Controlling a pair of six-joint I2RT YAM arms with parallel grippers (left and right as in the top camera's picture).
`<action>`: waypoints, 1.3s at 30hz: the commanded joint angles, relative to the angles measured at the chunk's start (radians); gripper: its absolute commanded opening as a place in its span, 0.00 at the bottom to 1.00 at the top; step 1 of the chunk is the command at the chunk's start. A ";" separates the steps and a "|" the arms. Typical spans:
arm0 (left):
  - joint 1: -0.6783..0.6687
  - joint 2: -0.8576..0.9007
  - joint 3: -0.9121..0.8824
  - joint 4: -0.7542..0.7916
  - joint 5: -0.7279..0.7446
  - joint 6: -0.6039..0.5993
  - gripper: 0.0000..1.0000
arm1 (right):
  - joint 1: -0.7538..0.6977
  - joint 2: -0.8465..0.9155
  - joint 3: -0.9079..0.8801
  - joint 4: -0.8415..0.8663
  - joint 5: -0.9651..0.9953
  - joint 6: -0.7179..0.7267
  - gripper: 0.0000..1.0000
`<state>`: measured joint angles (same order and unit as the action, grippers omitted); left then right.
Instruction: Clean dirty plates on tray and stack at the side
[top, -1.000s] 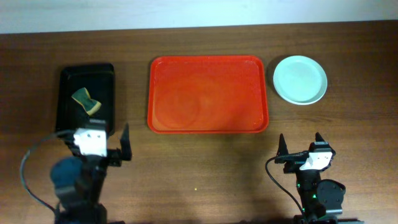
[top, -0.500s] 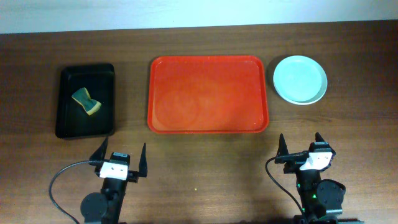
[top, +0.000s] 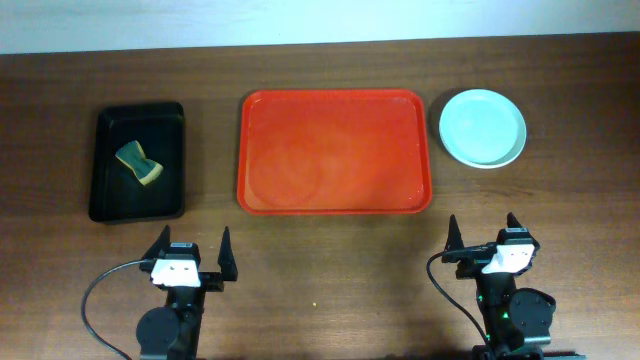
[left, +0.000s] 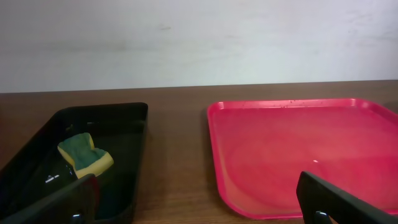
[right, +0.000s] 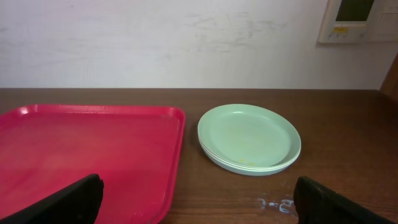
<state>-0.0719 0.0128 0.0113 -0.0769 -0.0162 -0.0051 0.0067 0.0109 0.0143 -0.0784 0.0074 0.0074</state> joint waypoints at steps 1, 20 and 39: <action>-0.020 -0.008 -0.003 -0.006 -0.016 -0.014 0.99 | 0.005 -0.008 -0.009 -0.003 0.005 0.008 0.99; 0.051 -0.008 -0.003 -0.005 -0.025 0.021 0.99 | 0.005 -0.008 -0.009 -0.003 0.005 0.008 0.99; 0.051 -0.008 -0.003 -0.004 -0.026 0.021 0.99 | 0.005 -0.008 -0.009 -0.003 0.005 0.008 0.99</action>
<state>-0.0265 0.0128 0.0113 -0.0780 -0.0341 -0.0002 0.0067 0.0109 0.0143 -0.0784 0.0074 0.0082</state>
